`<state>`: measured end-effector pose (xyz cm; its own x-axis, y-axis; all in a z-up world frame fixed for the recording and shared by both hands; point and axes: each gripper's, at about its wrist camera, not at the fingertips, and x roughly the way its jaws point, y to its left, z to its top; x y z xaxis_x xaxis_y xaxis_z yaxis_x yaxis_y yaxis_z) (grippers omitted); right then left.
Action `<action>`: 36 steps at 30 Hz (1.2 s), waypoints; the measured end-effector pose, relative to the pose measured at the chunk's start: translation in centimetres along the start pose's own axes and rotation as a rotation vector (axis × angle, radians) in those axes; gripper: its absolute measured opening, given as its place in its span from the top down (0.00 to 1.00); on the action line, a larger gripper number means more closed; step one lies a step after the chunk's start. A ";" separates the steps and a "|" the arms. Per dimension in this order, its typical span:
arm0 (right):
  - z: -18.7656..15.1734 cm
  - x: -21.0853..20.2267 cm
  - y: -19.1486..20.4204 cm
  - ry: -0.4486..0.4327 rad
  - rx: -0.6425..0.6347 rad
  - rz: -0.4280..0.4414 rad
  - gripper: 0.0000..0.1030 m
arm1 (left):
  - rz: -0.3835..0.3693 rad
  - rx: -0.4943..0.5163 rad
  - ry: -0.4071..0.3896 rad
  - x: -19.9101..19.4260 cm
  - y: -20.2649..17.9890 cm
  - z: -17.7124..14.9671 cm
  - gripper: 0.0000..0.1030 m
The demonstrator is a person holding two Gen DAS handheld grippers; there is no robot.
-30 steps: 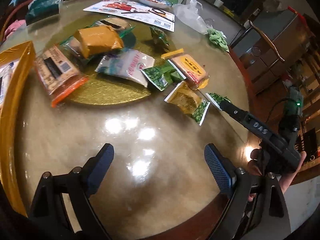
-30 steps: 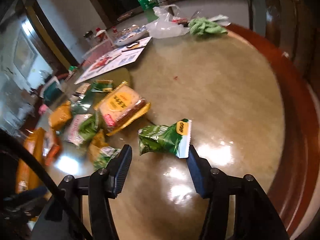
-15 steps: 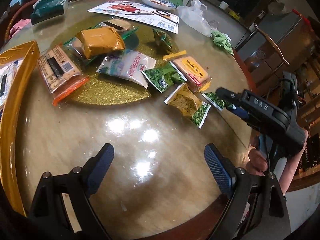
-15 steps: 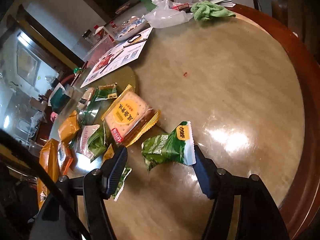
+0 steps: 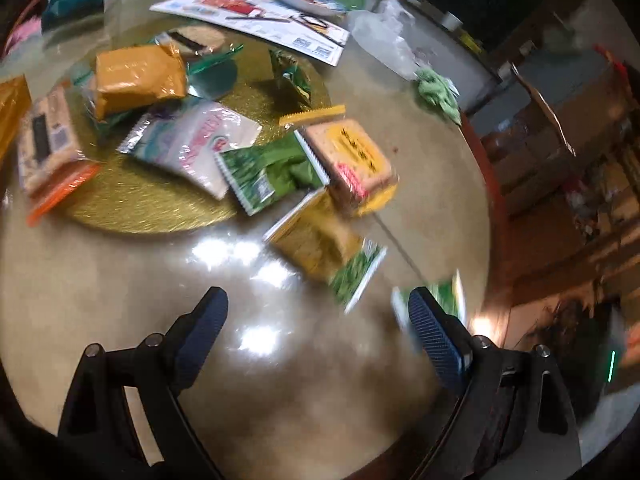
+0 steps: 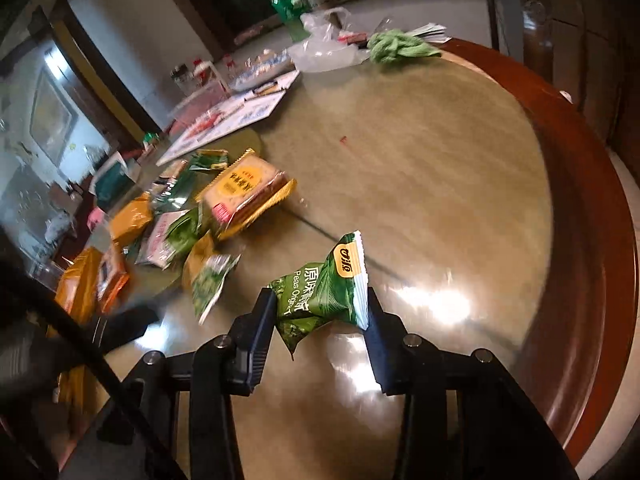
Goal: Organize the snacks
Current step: 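Grasp the yellow-green pea bag with left tool while right holds green bag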
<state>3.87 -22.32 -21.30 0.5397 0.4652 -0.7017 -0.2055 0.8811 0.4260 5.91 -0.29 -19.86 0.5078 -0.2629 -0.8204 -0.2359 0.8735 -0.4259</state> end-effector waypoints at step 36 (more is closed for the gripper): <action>-1.3 0.2 2.0 -0.024 -0.108 -0.015 0.59 | 0.071 0.407 -0.066 -1.5 0.0 -0.8 0.18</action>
<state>2.49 -20.39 -21.32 0.5625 0.4505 -0.6933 -0.2828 0.8928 0.3506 4.52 -0.20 -18.94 0.5569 -0.1809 -0.8106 0.0674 0.9826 -0.1730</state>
